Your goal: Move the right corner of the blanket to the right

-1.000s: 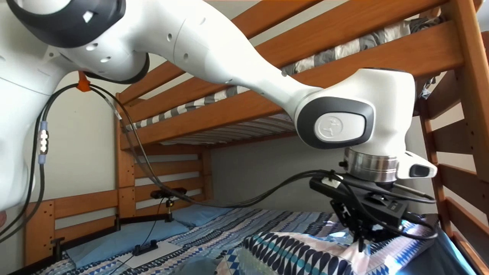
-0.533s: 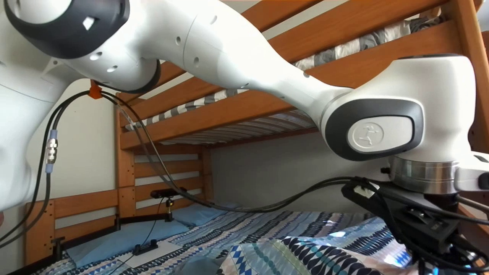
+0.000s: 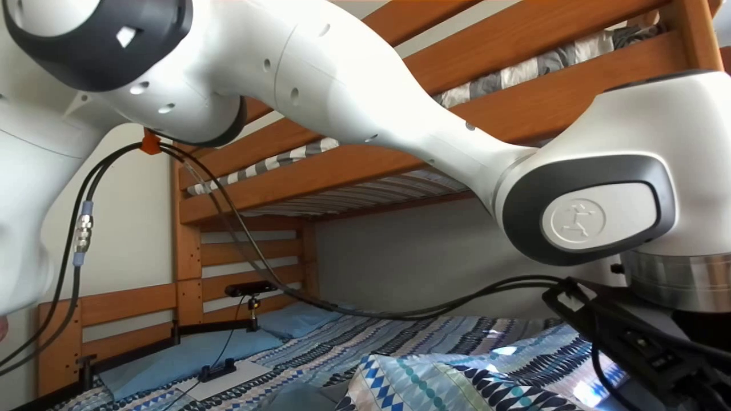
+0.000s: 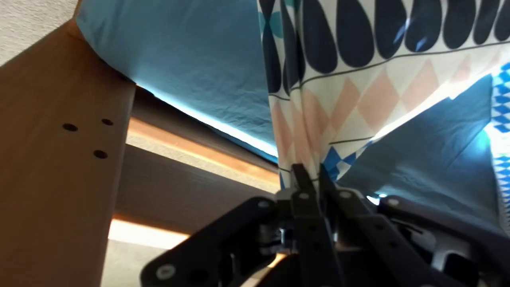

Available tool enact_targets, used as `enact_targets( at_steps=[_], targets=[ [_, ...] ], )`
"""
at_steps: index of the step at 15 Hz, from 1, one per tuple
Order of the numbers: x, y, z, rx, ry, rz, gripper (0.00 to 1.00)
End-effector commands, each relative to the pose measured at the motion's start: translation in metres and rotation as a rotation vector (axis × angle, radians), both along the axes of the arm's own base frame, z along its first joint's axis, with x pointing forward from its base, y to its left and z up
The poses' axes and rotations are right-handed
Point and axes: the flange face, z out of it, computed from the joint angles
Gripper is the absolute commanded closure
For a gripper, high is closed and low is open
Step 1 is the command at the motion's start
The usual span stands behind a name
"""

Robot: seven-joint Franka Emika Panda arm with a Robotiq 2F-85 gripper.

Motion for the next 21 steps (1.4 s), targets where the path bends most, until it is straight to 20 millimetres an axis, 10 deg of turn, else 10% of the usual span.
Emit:
enact_targets(
  at_steps=[1,7,21],
  targets=[
    [0.009,-0.014,0.01,-0.07,-0.049,-0.162,0.99],
    [-0.002,-0.007,-0.008,-0.017,0.016,-0.085,0.99],
    [-0.034,-0.116,-0.03,-0.268,0.073,-0.734,0.99]
  ],
)
